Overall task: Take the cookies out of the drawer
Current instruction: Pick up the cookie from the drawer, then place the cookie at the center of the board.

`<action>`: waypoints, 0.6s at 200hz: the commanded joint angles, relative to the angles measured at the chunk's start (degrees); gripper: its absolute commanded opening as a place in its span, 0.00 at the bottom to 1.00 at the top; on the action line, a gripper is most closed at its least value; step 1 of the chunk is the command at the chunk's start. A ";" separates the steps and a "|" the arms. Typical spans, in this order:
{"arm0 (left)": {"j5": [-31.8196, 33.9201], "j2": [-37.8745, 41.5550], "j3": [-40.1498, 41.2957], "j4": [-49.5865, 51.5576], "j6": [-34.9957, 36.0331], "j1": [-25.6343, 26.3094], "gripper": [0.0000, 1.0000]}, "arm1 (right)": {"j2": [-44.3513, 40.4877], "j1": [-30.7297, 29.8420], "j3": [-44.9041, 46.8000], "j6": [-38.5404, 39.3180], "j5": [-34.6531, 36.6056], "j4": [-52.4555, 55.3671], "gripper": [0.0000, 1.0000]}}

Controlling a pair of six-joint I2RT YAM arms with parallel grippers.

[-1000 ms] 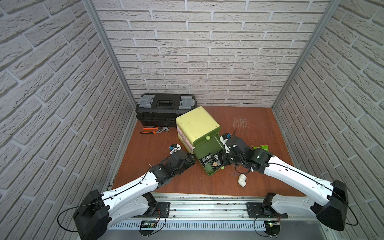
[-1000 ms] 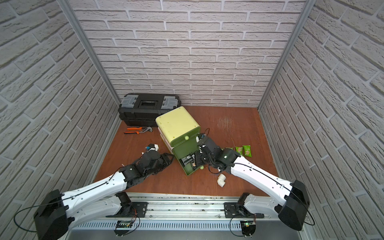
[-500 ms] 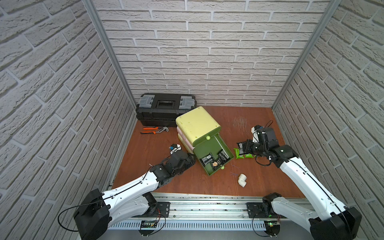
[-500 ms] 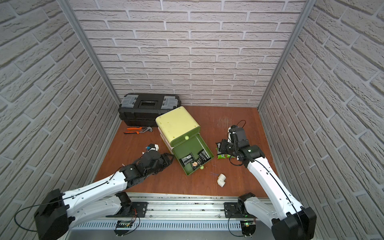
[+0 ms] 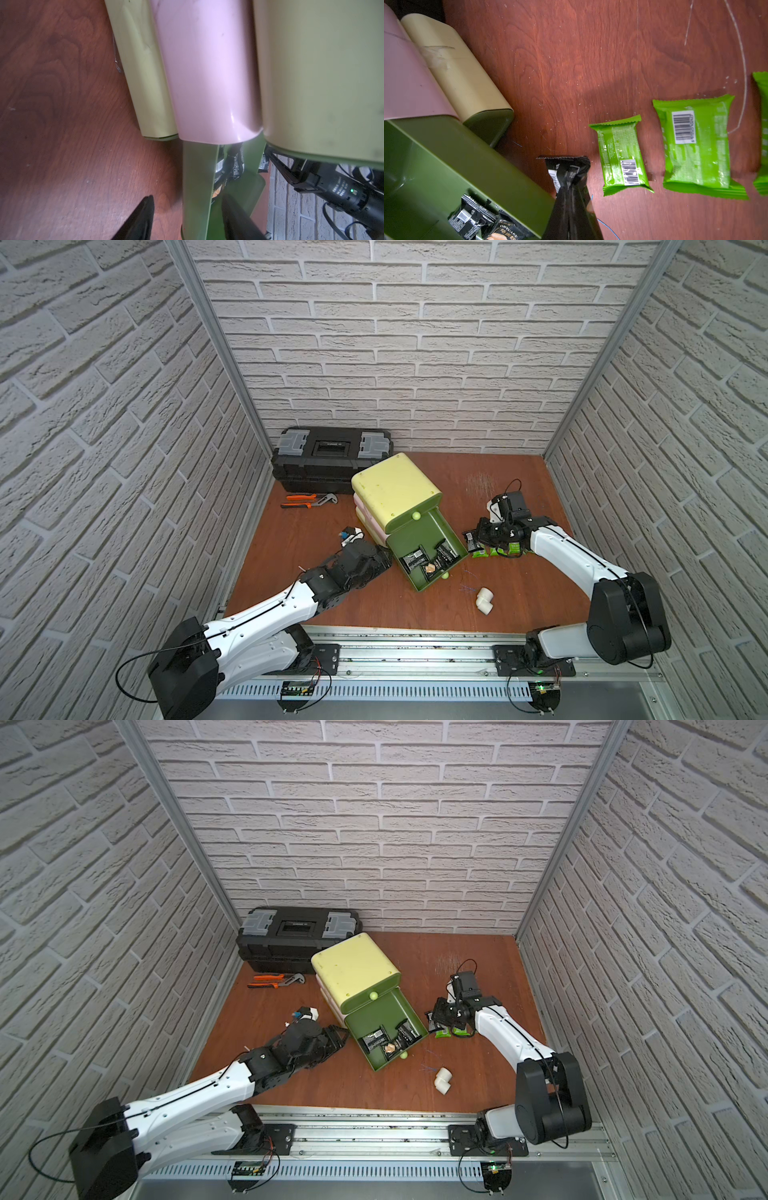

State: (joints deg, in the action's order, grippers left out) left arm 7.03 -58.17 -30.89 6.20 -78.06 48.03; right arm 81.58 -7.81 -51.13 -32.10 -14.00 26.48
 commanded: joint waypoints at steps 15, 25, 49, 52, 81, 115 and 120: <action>-0.22 -0.01 -1.55 0.33 0.87 -0.48 0.58 | -0.32 1.02 0.33 1.55 -0.74 -3.67 0.02; -0.21 0.08 -1.54 0.36 0.89 -0.49 0.58 | -1.05 1.64 0.59 2.06 -0.73 -2.73 0.02; -0.23 -0.01 -1.54 0.24 0.88 -0.57 0.58 | -4.68 3.47 1.75 4.01 -0.37 1.27 0.02; -0.26 0.01 -1.47 0.16 0.85 -0.57 0.58 | -5.40 3.69 2.08 4.17 -0.27 1.72 0.02; -0.66 -0.58 -1.27 -0.55 0.89 -0.72 0.58 | -10.19 4.47 6.14 4.30 -0.71 5.09 0.02; -1.29 -1.24 -1.27 -1.62 0.90 -0.74 0.58 | -15.62 4.30 13.38 1.22 -1.83 4.74 0.02; -1.34 -1.32 -1.27 -1.64 0.89 -0.75 0.58 | -16.11 4.30 14.13 0.88 -2.05 4.59 0.02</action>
State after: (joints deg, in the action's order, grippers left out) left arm 6.35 -59.00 -30.89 6.35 -78.06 47.64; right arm 68.34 -3.38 -40.60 -29.47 -14.79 29.95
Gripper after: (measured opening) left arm 0.577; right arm 0.067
